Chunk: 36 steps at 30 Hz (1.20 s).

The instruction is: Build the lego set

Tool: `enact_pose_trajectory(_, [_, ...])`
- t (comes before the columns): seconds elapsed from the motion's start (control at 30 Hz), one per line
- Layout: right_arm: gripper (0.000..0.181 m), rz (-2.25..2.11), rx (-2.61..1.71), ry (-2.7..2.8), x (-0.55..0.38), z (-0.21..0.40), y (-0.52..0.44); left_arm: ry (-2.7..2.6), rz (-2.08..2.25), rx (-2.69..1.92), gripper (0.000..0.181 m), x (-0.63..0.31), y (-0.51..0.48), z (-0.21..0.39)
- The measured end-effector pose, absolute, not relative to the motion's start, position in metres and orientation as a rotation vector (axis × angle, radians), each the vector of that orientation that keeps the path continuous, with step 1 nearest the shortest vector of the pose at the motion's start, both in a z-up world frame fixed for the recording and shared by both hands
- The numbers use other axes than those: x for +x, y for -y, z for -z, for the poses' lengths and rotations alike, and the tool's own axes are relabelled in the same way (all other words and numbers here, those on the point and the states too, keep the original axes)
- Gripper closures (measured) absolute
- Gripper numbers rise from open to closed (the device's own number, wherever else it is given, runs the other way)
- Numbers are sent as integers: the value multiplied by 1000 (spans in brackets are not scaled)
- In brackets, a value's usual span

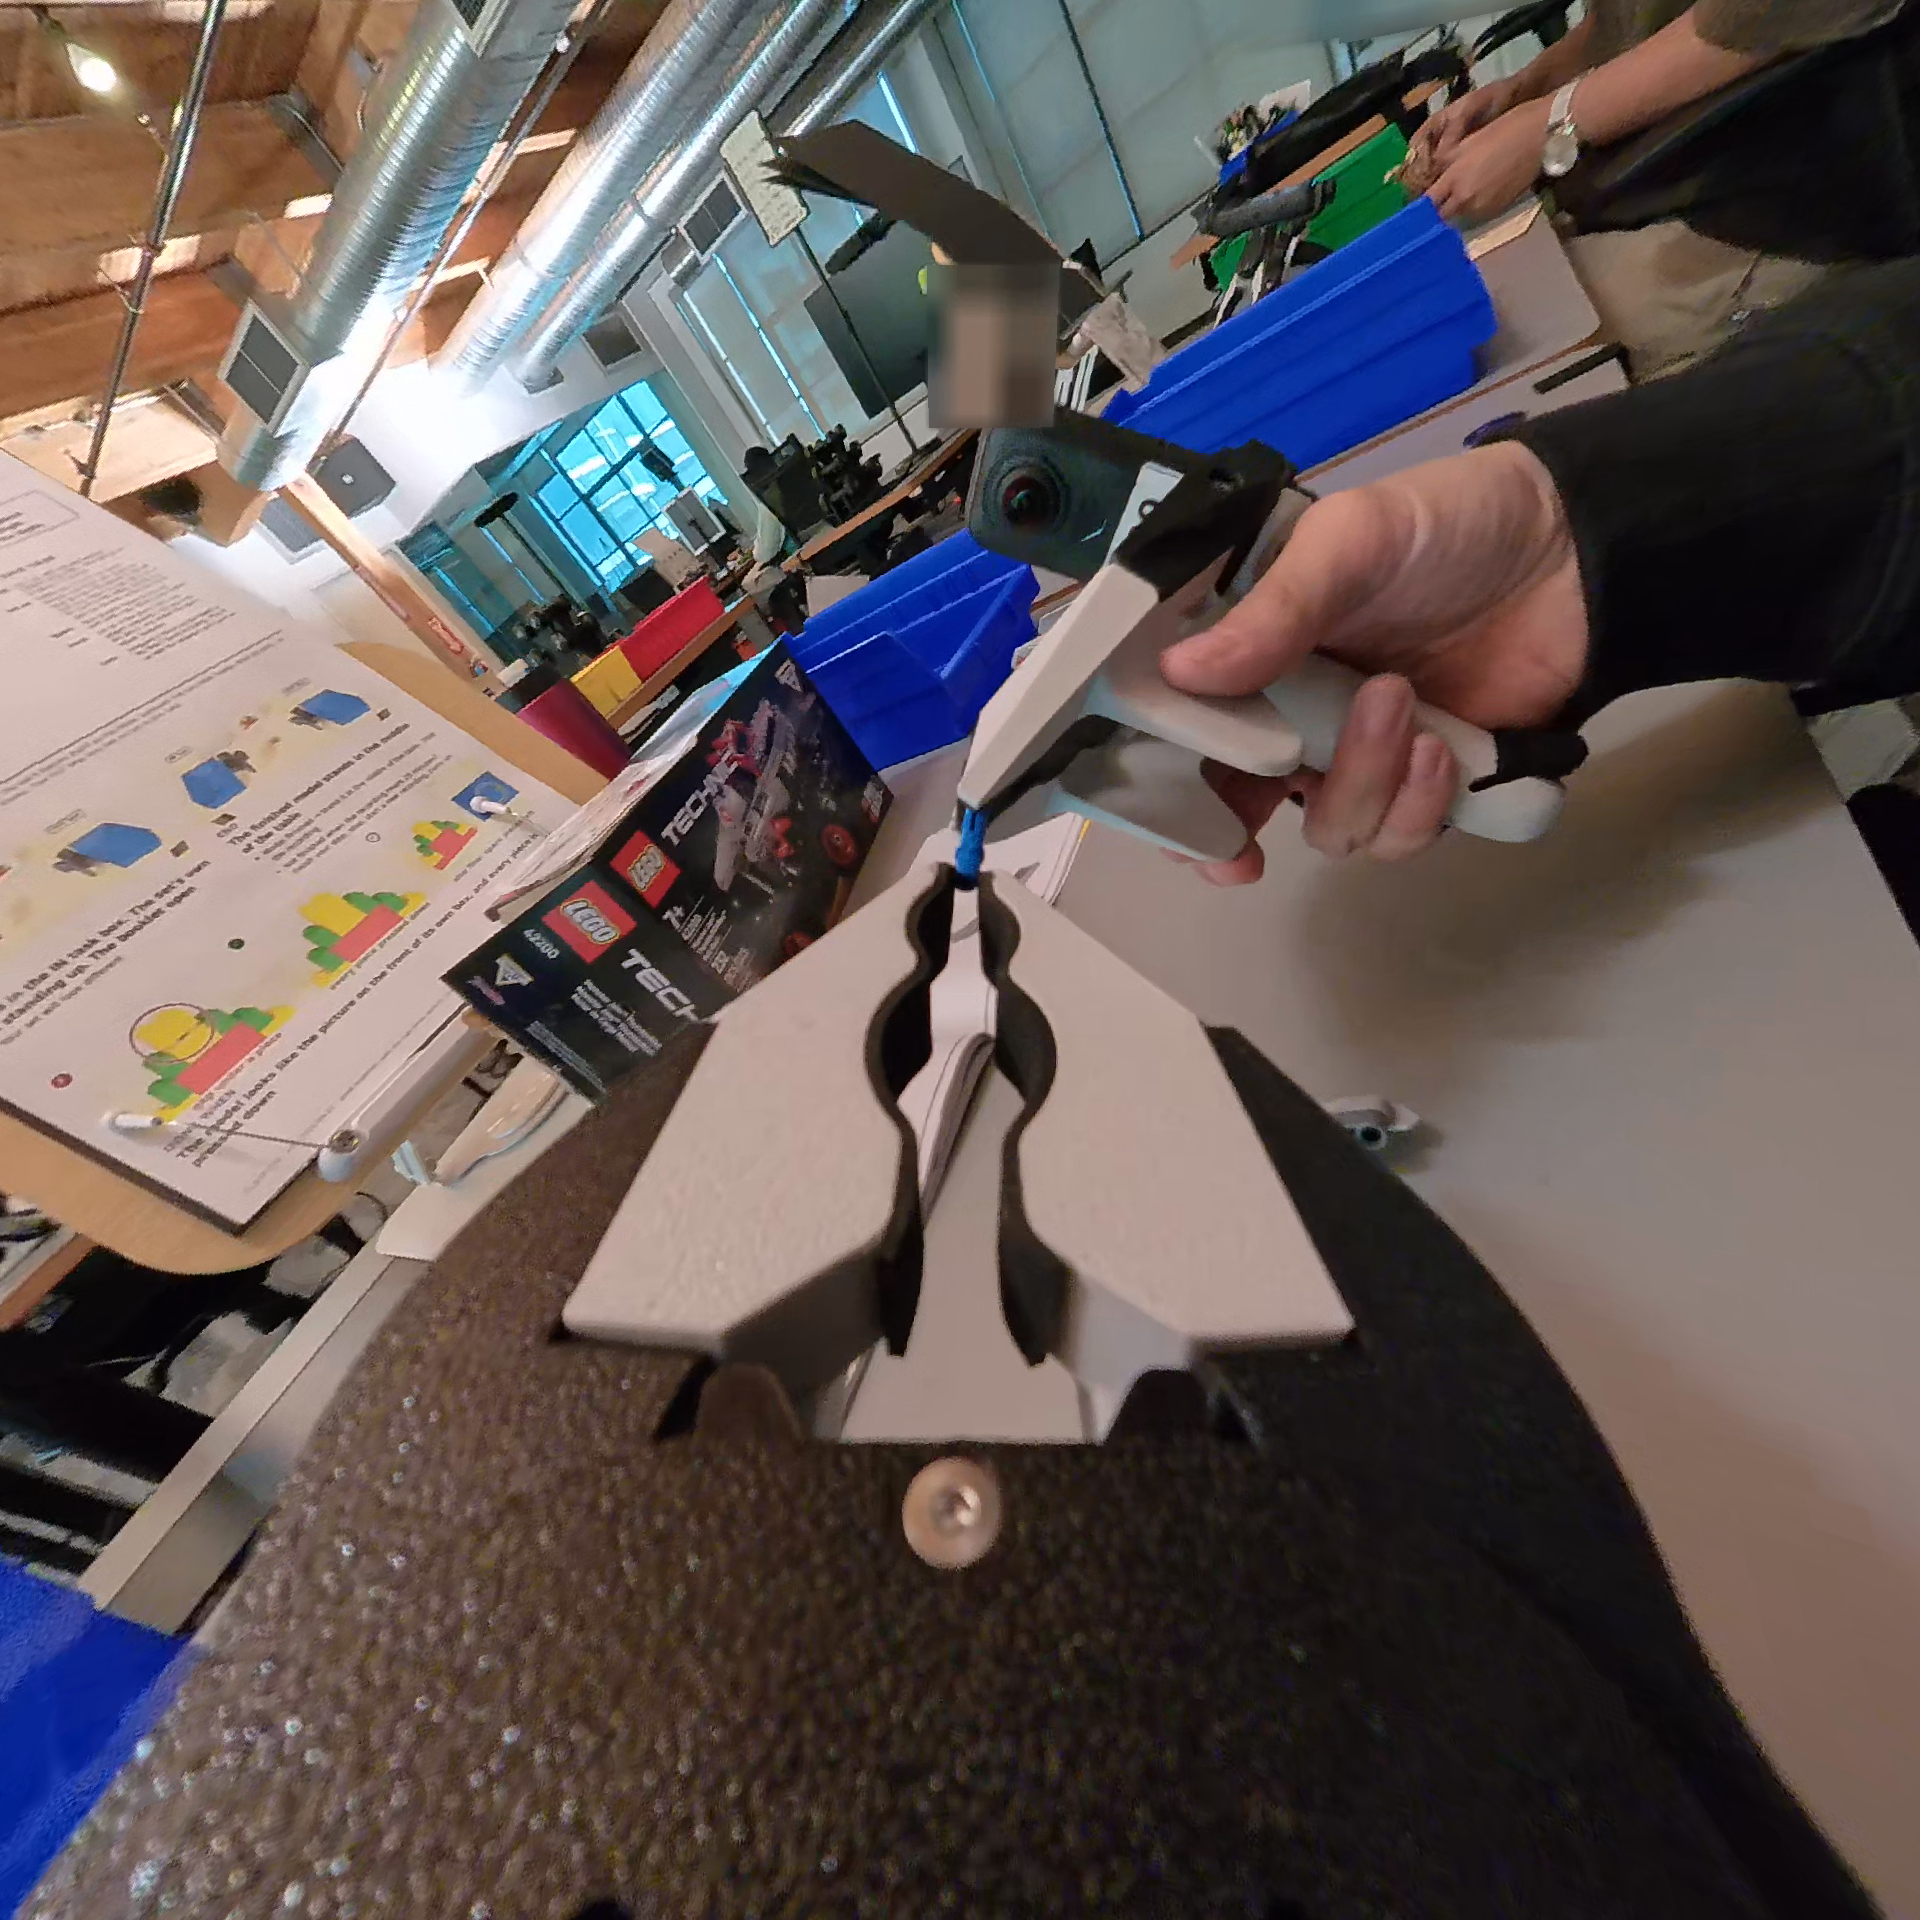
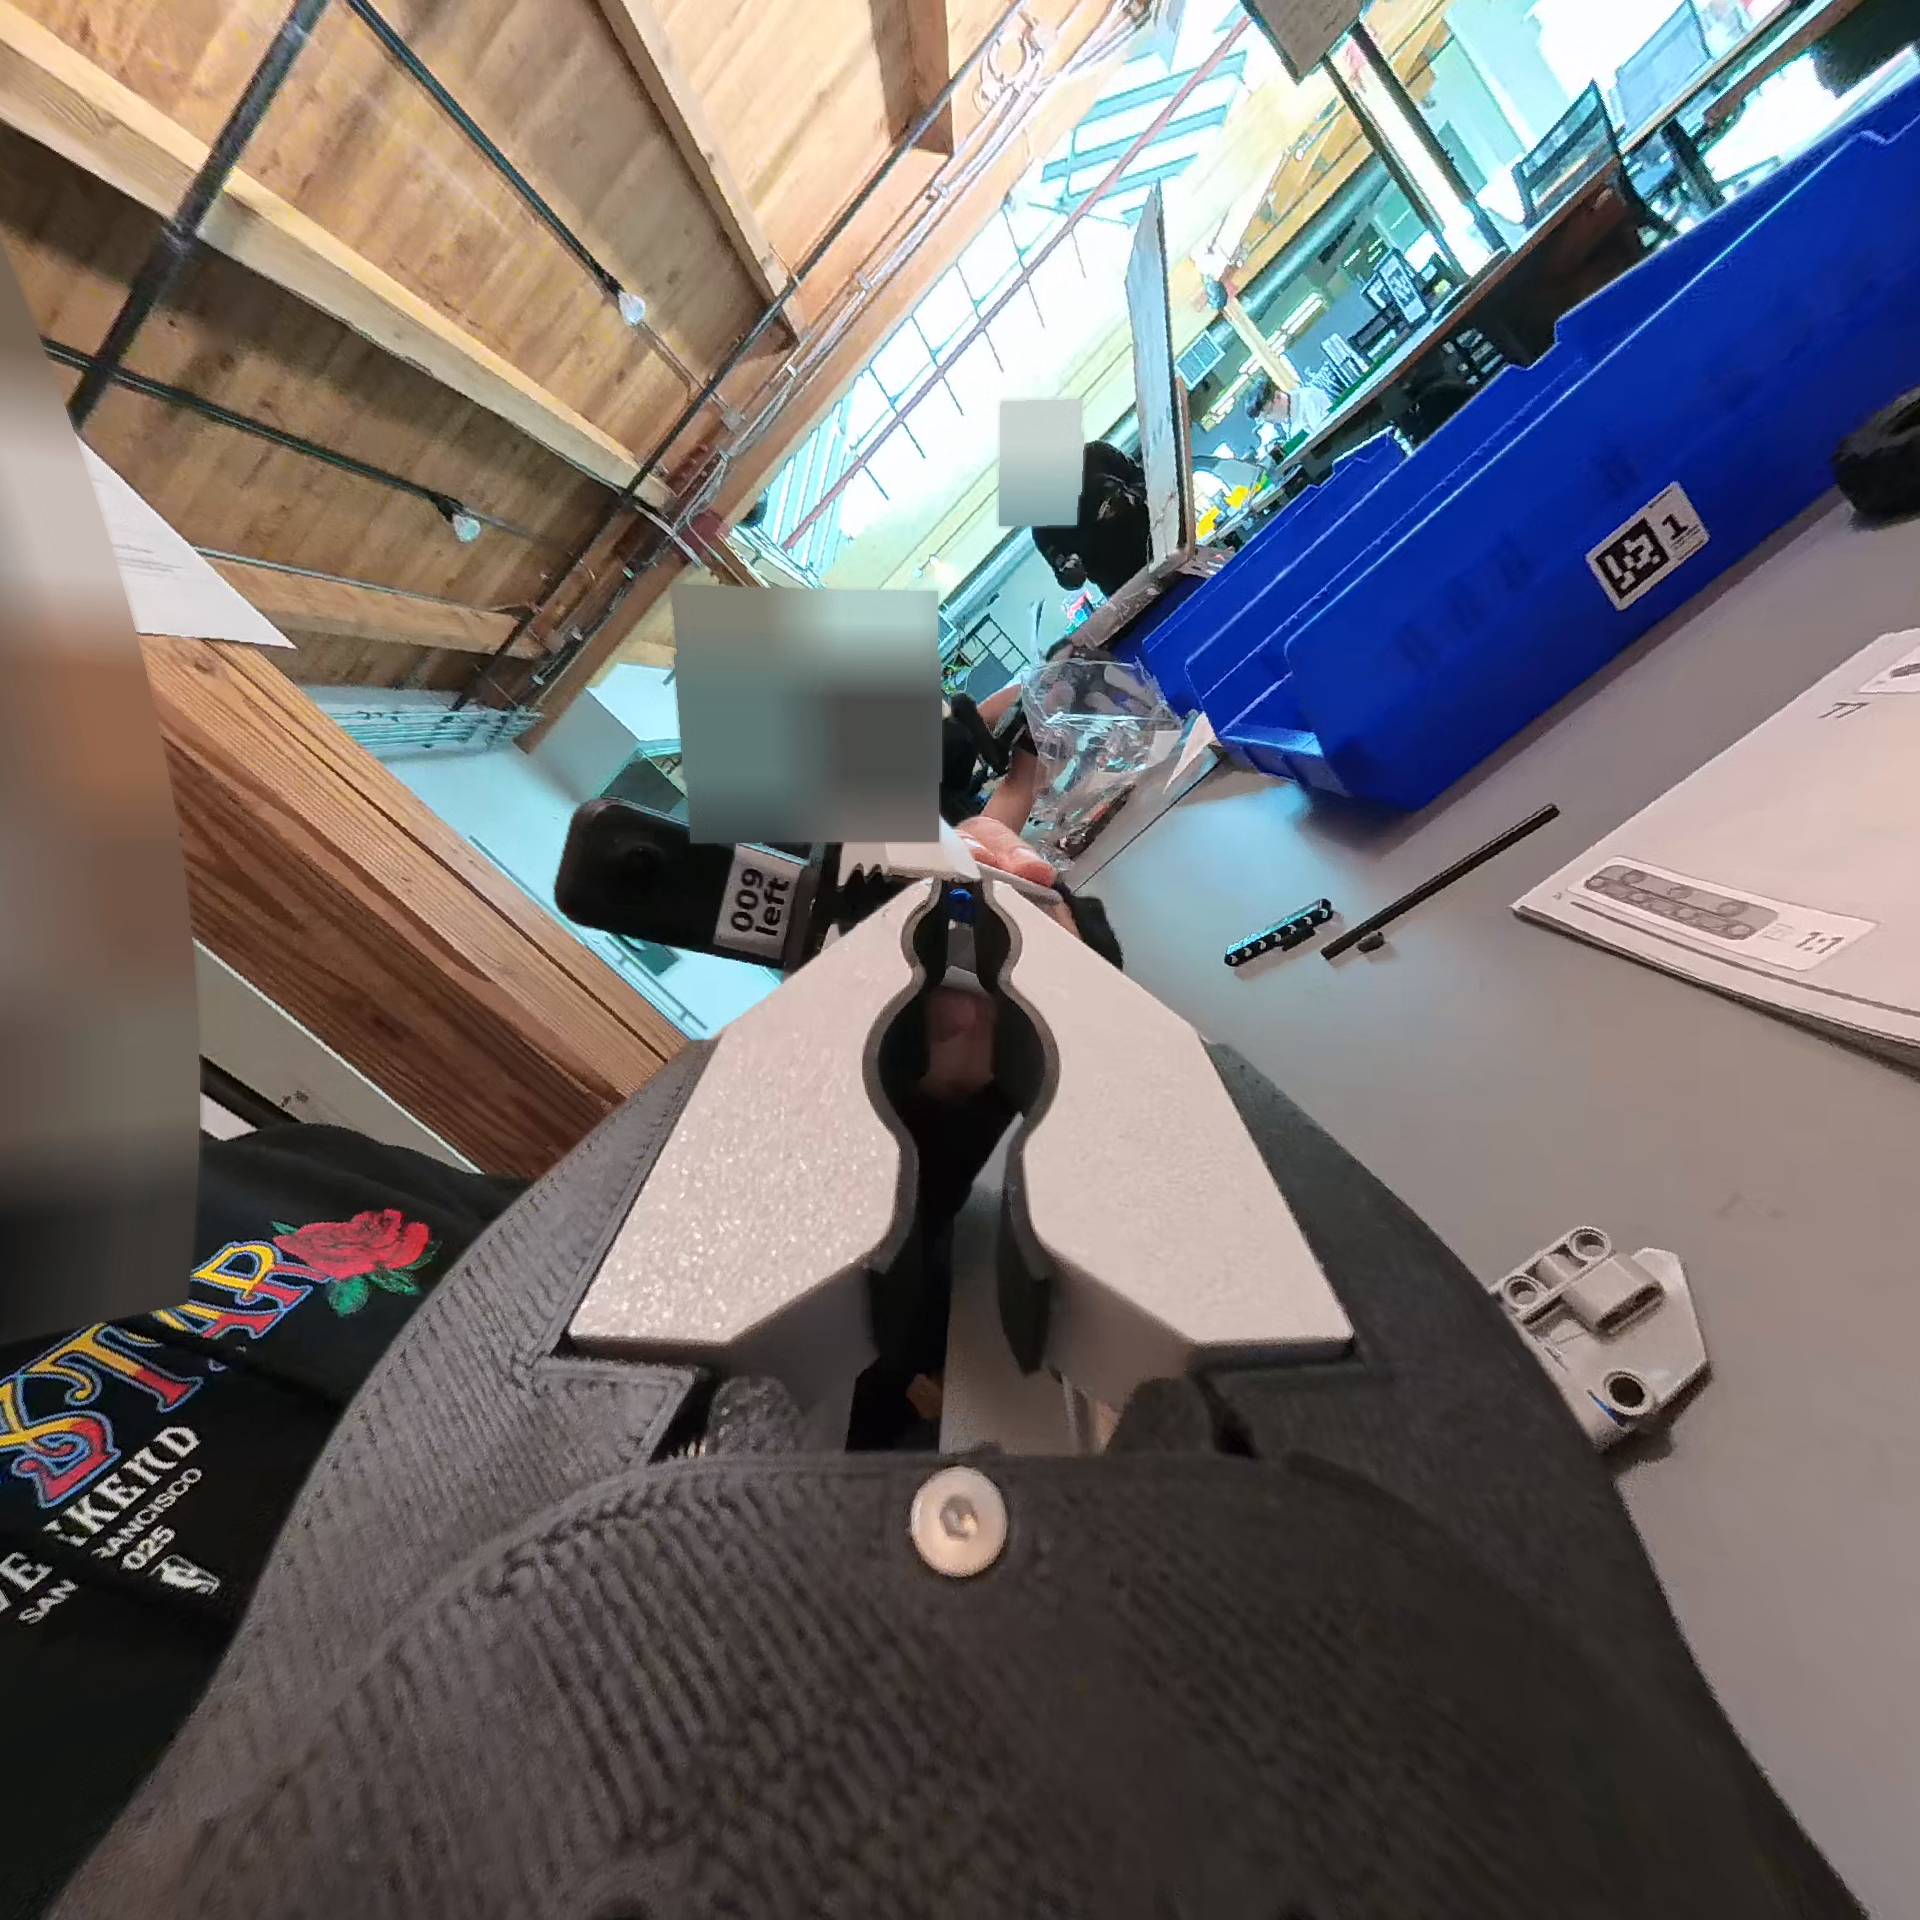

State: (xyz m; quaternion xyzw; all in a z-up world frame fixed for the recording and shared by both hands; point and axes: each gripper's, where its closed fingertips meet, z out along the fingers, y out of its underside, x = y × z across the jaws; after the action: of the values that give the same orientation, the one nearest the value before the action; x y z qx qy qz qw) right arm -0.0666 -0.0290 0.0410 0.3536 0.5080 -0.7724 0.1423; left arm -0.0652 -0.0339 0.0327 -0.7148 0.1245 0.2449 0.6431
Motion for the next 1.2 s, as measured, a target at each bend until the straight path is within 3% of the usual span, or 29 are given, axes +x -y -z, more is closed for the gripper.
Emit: enact_pose_trajectory(1.2, [179,2184,1016,-1341,-67,-31,30,-191,-311,-1578,180,-61,28,-23])
